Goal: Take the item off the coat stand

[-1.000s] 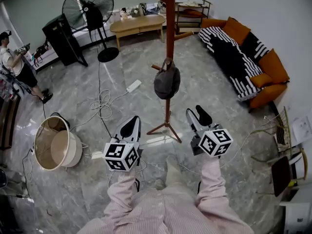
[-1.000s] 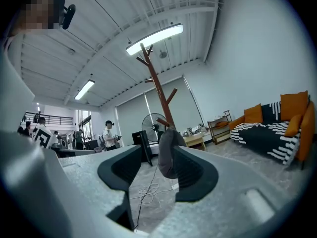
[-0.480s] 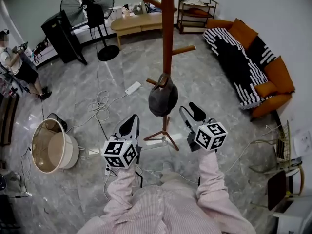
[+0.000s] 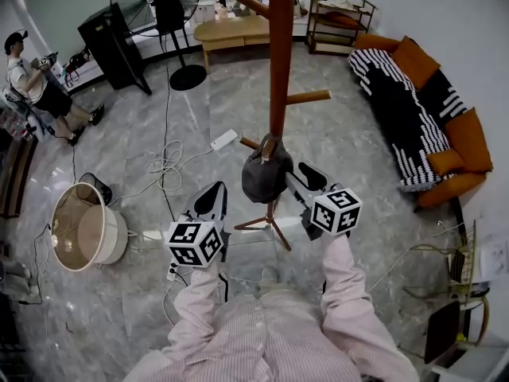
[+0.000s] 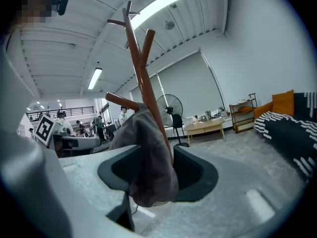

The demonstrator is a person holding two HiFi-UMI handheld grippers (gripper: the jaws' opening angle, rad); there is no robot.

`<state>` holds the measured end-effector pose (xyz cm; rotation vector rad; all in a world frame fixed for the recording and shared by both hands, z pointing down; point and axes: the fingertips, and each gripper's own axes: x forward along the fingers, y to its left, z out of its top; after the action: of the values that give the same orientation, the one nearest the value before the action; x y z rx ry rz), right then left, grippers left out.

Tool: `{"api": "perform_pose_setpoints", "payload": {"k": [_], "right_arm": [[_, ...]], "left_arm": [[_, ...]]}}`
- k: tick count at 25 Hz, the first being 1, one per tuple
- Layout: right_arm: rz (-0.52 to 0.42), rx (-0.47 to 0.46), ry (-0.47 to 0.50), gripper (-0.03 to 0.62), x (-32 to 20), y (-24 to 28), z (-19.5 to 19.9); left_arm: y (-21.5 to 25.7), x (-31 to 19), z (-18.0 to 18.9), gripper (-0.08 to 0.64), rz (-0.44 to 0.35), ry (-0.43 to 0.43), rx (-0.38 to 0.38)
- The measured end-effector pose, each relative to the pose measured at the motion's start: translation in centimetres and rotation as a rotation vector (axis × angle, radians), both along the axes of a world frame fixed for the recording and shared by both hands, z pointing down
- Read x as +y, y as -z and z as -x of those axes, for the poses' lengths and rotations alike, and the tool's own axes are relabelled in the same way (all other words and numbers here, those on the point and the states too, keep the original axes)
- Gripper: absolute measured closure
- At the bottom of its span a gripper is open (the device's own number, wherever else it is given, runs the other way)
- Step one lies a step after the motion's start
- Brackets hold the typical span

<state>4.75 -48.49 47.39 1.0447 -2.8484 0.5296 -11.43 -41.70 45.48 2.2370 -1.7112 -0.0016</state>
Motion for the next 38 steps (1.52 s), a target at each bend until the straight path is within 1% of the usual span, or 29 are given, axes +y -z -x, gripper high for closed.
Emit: {"api": "perform_pose_setpoints", "payload": {"k": [5, 10, 13, 16, 20, 27, 38], "right_arm": [[0.018, 0.015, 0.052, 0.407, -1.4, -0.8, 1.5], [0.026, 0.018, 0.072, 0.410, -2.0, -0.9, 2.4], [0.010, 0.032, 0.086, 0.445, -1.9, -0.9, 2.7], [-0.007, 0.059, 0.085, 0.510, -1.6, -1.2, 2.7], [-0.013, 0.074, 0.085, 0.571, -1.2, -1.2, 2.7], [-0.024, 0.048, 0.066, 0.578, -0.3, -0.1, 2.5], [-0.097, 0.013, 0.032, 0.578, 2.2, 3.3, 3.0]], "left_arm": [[-0.8, -1.0, 0.5, 0.558, 0.028, 0.007, 0.004], [-1.6, -1.9, 0.9, 0.558, 0.059, -0.006, 0.013], [-2.2, -2.2, 0.9, 0.558, 0.074, -0.015, 0.020], [-2.6, -2.3, 0.8, 0.558, 0.083, -0.024, 0.024], [-2.4, -2.3, 0.8, 0.558, 0.082, -0.037, 0.023], [-1.6, -1.8, 1.1, 0.558, 0.062, -0.051, 0.020], [0.6, 0.0, 2.2, 0.558, -0.004, -0.076, 0.025]]}}
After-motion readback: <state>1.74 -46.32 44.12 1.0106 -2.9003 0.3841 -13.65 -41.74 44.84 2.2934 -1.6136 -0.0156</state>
